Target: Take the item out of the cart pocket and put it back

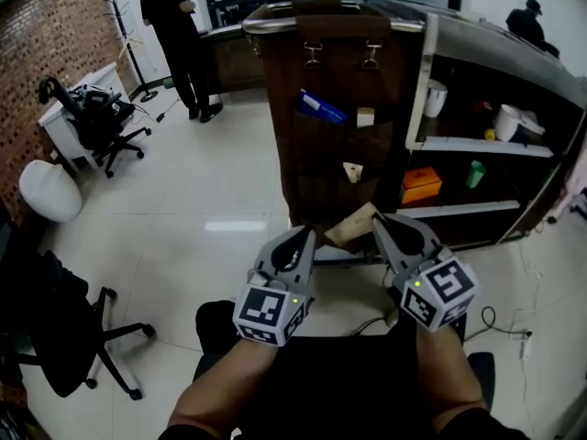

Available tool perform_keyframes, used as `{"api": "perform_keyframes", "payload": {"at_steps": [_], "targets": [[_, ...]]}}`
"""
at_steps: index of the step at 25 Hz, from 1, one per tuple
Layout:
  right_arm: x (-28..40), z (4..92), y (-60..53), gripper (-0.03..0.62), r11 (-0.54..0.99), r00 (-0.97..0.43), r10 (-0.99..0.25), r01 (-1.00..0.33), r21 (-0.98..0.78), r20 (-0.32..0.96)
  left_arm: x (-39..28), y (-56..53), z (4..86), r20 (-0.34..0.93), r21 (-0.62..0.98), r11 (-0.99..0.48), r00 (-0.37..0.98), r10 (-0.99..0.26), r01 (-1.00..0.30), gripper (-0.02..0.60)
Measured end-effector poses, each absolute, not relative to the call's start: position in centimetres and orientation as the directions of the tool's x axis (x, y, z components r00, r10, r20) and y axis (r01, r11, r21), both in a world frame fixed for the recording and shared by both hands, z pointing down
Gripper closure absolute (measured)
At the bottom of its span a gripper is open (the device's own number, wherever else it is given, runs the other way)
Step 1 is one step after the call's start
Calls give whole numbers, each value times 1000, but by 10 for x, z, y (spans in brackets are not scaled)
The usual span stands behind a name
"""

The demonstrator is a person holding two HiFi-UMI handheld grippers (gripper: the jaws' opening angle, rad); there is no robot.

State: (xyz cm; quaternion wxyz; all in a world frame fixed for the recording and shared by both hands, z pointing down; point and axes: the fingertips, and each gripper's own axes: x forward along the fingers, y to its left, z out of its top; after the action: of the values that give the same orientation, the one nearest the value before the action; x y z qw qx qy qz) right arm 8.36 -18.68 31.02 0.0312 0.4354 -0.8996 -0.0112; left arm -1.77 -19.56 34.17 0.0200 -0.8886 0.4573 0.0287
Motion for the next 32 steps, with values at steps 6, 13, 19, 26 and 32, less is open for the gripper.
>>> {"api": "perform_keyframes", "payload": {"at_steps": [6,13,19,26,32], "targets": [[79,336,-183,576,635,-631,-772,-773,23,78,-10,-188,342,-63,-9,-598,597,-800,-802,581],[85,345,-184,576,622,-620,-780,-783,4,83,-11,-191,343,-63,-24,-599,600,-798,-800,581],[82,347,-185,576,630,-628,-774,-776,0,85,-14,-194,341,-63,-37,-581,582,-811,-813,581],[77,352,-186,576,638,-635,-766,-770,-2,96,-17,-198,341,-65,-43,-571,573,-817,-820,581],[78,352,-187,576,640,-637,-765,-768,-5,96,-14,-196,346,-62,1,-591,590,-805,-807,581]]}}
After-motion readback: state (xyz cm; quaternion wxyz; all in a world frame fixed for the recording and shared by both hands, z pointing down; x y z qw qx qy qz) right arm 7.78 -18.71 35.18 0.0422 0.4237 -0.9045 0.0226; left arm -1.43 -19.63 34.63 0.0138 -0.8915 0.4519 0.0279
